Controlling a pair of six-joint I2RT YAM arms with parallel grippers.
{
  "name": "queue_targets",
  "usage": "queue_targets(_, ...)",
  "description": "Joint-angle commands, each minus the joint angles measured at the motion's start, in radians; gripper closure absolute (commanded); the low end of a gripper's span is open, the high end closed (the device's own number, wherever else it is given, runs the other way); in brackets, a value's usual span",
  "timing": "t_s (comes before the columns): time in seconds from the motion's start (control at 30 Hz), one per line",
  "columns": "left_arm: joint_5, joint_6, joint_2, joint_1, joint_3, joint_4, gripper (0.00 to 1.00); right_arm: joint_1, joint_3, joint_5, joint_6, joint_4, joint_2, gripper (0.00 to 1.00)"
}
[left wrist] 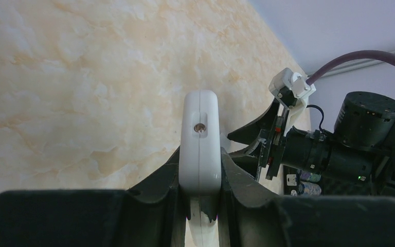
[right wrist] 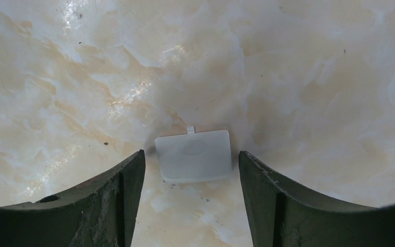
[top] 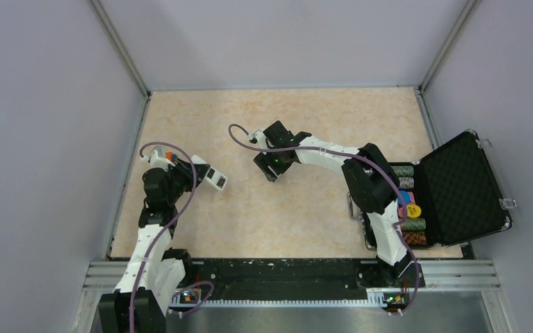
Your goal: Load the batteries into the remote control
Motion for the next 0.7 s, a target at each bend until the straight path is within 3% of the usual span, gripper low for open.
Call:
queue_targets(0.0,-0.013,0.022,-0.027,-0.001,0.036,0.028,1.00,-0.018,0.010,-0.032,-0.010,-0.099,0.031,0.32)
queue_targets(0.37,-0.019,0.032,-0.025,-0.001,0.036,0.023,1.00,-0.015,-0.037,0.005,-0.114,-0.117,-0.005,0.38)
queue_targets(0.57,-0.017,0.039,-0.020,-0.002,0.041,0.024,1.00,-0.013,-0.054,-0.007,-0.150,-0.122,-0.005,0.36)
queue_targets(0.67,-0.018,0.043,-0.017,-0.002,0.041,0.021,1.00,-0.010,-0.054,-0.003,-0.154,-0.120,0.006,0.40)
